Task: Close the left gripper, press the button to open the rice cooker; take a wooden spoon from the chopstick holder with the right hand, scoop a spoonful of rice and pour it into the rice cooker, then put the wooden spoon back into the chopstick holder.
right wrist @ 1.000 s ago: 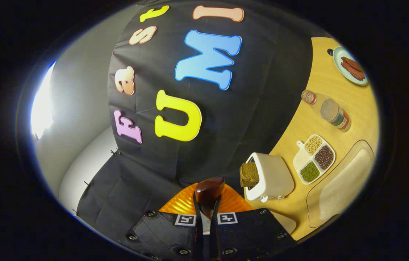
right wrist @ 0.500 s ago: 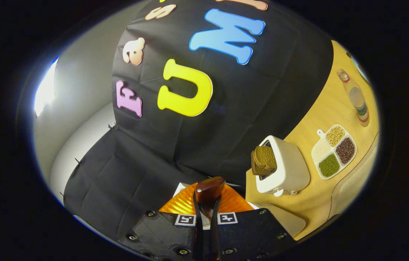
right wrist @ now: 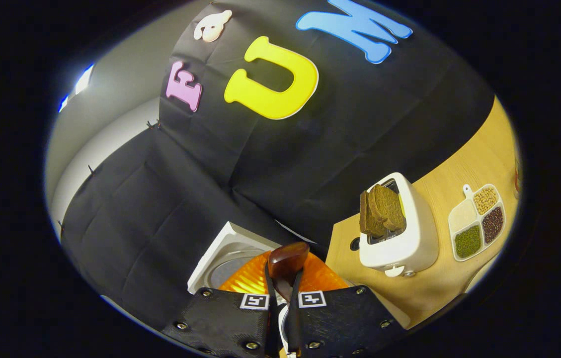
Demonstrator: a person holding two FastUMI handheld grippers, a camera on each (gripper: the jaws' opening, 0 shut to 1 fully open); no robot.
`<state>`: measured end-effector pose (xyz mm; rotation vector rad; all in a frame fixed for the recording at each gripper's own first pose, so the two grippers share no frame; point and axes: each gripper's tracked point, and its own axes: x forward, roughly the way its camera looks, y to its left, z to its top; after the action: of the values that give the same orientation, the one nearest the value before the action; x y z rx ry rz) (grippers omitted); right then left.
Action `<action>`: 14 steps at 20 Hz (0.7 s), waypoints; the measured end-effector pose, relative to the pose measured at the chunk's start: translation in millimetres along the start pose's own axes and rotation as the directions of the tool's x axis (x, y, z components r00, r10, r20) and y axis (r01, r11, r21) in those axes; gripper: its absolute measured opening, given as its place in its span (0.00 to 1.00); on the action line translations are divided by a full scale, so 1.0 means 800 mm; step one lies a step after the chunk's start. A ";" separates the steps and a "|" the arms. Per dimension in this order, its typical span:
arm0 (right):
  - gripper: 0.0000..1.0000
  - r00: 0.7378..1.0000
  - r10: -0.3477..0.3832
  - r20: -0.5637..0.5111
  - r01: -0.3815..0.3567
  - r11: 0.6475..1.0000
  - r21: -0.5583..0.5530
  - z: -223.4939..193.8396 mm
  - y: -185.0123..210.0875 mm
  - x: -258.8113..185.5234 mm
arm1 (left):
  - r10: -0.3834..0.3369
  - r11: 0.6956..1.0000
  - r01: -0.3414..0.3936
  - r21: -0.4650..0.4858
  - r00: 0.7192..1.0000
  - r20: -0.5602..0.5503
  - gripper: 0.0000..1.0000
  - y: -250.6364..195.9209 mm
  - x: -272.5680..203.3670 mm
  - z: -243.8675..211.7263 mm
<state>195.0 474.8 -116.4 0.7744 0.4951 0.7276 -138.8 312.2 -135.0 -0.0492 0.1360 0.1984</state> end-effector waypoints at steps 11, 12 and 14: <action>0.07 0.991 -0.039 -0.126 -0.041 0.818 -0.574 -0.074 0.051 0.042 | 0.036 0.999 -0.036 0.020 0.999 -0.004 0.96 0.002 0.000 -0.007; 0.07 0.991 -0.025 -0.135 -0.063 0.788 -0.612 -0.077 0.056 0.042 | 0.039 0.999 -0.039 0.019 0.999 -0.002 0.96 0.002 0.000 -0.004; 0.07 0.988 0.007 -0.153 -0.111 0.720 -0.685 -0.078 0.067 0.040 | 0.044 0.999 -0.044 0.019 0.999 0.002 0.96 0.003 -0.002 -0.004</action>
<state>154.6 552.9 -118.7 0.0223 0.2802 0.9518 -141.5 313.7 -137.9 -0.0274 0.1376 0.2416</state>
